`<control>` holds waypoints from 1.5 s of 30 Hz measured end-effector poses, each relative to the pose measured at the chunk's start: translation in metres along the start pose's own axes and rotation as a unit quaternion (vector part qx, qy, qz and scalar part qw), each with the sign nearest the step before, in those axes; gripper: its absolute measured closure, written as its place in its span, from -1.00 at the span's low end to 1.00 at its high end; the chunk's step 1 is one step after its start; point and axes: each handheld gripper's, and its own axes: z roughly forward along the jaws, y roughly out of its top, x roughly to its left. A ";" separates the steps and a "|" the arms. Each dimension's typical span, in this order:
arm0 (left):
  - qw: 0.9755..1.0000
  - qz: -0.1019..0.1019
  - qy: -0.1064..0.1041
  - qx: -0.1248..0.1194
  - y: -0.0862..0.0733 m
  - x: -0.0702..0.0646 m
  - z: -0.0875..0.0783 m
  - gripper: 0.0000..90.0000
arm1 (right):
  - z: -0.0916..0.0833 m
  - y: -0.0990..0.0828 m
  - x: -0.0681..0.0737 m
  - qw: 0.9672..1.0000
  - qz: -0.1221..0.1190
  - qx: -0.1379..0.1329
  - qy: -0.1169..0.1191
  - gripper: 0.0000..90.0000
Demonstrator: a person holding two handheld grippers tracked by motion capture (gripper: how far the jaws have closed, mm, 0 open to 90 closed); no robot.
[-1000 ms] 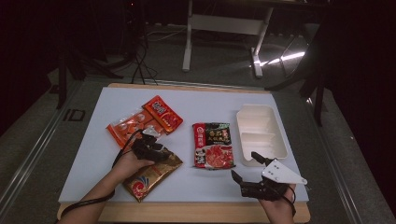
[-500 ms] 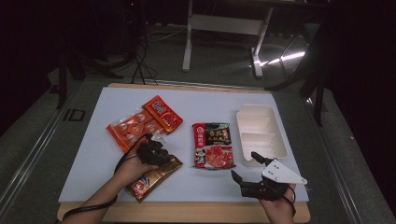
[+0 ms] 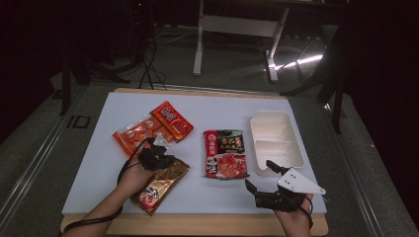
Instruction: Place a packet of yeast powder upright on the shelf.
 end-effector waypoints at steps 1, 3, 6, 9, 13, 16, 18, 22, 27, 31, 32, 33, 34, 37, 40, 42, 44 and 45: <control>1.000 -0.007 -0.001 -0.007 0.000 0.001 -0.004 0.98 | 0.000 0.000 0.000 1.000 0.001 0.000 -0.001 -0.76; 1.000 -0.016 -0.008 -0.019 0.000 0.002 -0.013 0.99 | -0.001 0.000 0.000 1.000 0.002 -0.004 0.000 -0.76; 0.999 -0.015 -0.007 -0.029 0.000 0.000 -0.023 0.99 | -0.001 0.001 0.000 1.000 0.004 -0.006 0.002 -0.76; 0.999 -0.013 -0.011 -0.040 0.001 -0.003 -0.034 0.99 | -0.001 0.001 0.000 1.000 0.004 -0.011 0.004 -0.76; 0.999 -0.004 -0.010 -0.047 0.004 -0.009 -0.046 0.99 | -0.001 0.001 0.000 1.000 0.003 -0.008 0.006 -0.77; 0.998 0.004 -0.013 -0.057 0.006 -0.015 -0.055 0.99 | 0.000 0.001 -0.001 1.000 0.010 -0.005 0.011 -0.77; 0.998 0.008 -0.014 -0.063 0.008 -0.020 -0.063 1.00 | -0.002 0.002 -0.001 1.000 0.010 -0.010 0.016 -0.76; 0.996 0.015 -0.025 -0.085 0.011 -0.030 -0.080 1.00 | -0.006 0.004 -0.002 0.999 0.001 -0.038 0.018 -0.76; 0.993 0.029 -0.023 -0.116 0.018 -0.043 -0.099 1.00 | -0.008 0.005 -0.005 0.999 -0.020 -0.043 0.006 -0.65; 0.989 0.027 -0.030 -0.140 0.024 -0.049 -0.104 0.99 | -0.008 0.008 -0.007 0.999 -0.015 -0.031 0.006 -0.68; 0.989 0.024 -0.037 -0.144 0.025 -0.050 -0.103 0.99 | -0.009 0.009 -0.006 0.999 -0.021 -0.027 0.002 -0.68; 0.988 0.022 -0.041 -0.145 0.027 -0.050 -0.102 0.99 | -0.009 0.011 -0.006 0.999 -0.024 -0.023 -0.004 -0.69; 0.987 0.017 -0.045 -0.151 0.028 -0.051 -0.101 0.99 | -0.009 0.012 -0.006 0.999 -0.021 -0.023 -0.005 -0.70; 0.984 0.014 -0.054 -0.172 0.031 -0.053 -0.097 0.99 | -0.011 0.017 -0.005 0.999 -0.013 -0.029 -0.004 -0.70; 0.978 0.010 -0.065 -0.197 0.036 -0.056 -0.095 0.99 | -0.011 0.024 -0.005 1.000 -0.011 -0.022 -0.007 -0.70; 0.974 0.009 -0.072 -0.216 0.039 -0.060 -0.094 0.99 | -0.011 0.026 -0.005 1.000 -0.013 -0.023 -0.002 -0.70; 0.969 0.003 -0.080 -0.234 0.043 -0.062 -0.092 0.99 | -0.013 0.036 -0.008 0.999 -0.034 -0.021 0.004 -0.69; 0.967 -0.002 -0.084 -0.240 0.045 -0.063 -0.091 0.99 | -0.013 0.040 -0.009 0.999 -0.035 -0.021 0.009 -0.69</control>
